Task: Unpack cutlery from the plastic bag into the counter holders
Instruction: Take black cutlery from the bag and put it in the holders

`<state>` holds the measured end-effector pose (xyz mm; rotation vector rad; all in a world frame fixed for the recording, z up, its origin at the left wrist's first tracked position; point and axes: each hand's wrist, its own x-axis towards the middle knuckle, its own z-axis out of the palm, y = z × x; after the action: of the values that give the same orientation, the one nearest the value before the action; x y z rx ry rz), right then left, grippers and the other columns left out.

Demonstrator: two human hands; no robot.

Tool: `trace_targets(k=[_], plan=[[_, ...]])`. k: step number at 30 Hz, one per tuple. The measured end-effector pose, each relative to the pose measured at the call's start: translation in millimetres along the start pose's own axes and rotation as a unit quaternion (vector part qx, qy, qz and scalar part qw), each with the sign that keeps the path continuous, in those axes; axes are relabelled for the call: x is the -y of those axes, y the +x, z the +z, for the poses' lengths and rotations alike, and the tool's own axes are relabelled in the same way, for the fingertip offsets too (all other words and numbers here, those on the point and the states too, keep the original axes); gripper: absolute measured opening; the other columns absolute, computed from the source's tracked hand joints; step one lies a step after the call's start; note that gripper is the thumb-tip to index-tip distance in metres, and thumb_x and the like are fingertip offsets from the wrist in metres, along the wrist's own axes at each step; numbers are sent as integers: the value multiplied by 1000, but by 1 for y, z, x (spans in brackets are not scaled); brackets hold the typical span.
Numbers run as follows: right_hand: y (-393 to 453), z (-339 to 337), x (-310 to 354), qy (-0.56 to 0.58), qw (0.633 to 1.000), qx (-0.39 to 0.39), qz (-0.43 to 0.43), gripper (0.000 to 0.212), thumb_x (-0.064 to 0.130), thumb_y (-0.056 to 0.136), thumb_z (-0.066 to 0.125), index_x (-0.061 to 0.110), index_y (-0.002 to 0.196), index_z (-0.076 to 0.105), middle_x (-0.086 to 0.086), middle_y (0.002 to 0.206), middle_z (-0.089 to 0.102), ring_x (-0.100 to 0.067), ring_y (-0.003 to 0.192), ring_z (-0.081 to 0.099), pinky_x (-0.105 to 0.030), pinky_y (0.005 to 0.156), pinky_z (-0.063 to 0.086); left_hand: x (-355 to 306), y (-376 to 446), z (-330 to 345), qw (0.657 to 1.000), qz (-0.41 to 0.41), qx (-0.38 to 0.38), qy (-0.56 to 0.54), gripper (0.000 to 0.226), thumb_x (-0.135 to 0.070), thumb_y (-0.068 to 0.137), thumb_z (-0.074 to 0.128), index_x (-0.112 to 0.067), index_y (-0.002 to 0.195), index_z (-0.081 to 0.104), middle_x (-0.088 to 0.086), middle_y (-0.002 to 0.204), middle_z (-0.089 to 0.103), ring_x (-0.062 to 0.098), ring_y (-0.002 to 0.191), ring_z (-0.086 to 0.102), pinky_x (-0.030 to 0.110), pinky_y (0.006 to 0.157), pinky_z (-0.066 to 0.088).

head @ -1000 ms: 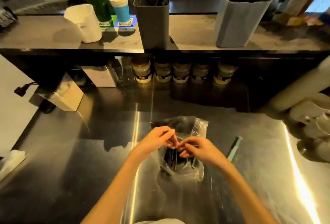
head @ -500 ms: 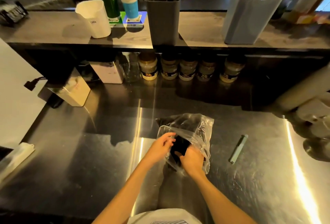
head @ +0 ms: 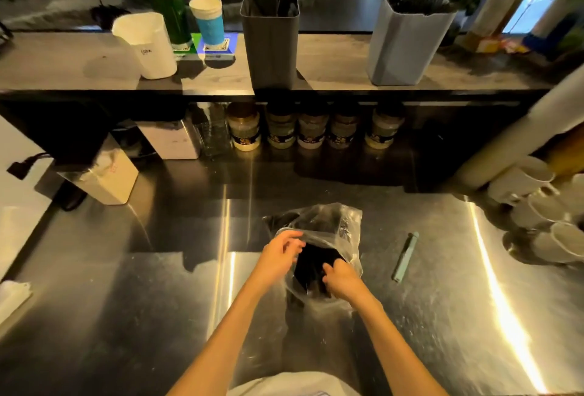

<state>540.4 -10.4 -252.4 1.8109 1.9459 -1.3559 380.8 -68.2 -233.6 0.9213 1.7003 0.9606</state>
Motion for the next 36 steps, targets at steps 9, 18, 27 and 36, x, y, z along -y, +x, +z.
trace_targets(k=[9,18,27,36], plan=[[-62,-60,-5,-5,994,111,-11,18,22,107,43,14,97,54,0,76,54,-9,59,46,-25,56,41,2,5,-20,998,7,-42,-42,29,-18,107,43,-17,130,61,4,110,71,18,104,66,31,90,55],[-113,-102,3,188,962,181,-78,32,26,109,42,2,123,59,7,70,53,-4,57,42,-17,53,31,-26,-6,-28,972,-61,-94,-208,53,-51,104,35,-6,116,62,16,103,74,26,96,71,30,78,58],[-121,-70,36,265,934,121,-205,29,27,109,42,11,126,58,1,80,53,-5,60,44,-18,54,34,-85,-42,-5,912,36,99,-396,46,-34,106,39,1,132,53,21,124,68,32,120,64,39,103,52],[-119,-51,50,211,955,59,-199,27,37,106,45,18,118,60,1,91,76,-15,74,69,-30,66,54,-95,-52,-7,896,66,43,-437,31,-17,105,47,-1,127,61,18,123,69,29,119,65,37,101,54]])
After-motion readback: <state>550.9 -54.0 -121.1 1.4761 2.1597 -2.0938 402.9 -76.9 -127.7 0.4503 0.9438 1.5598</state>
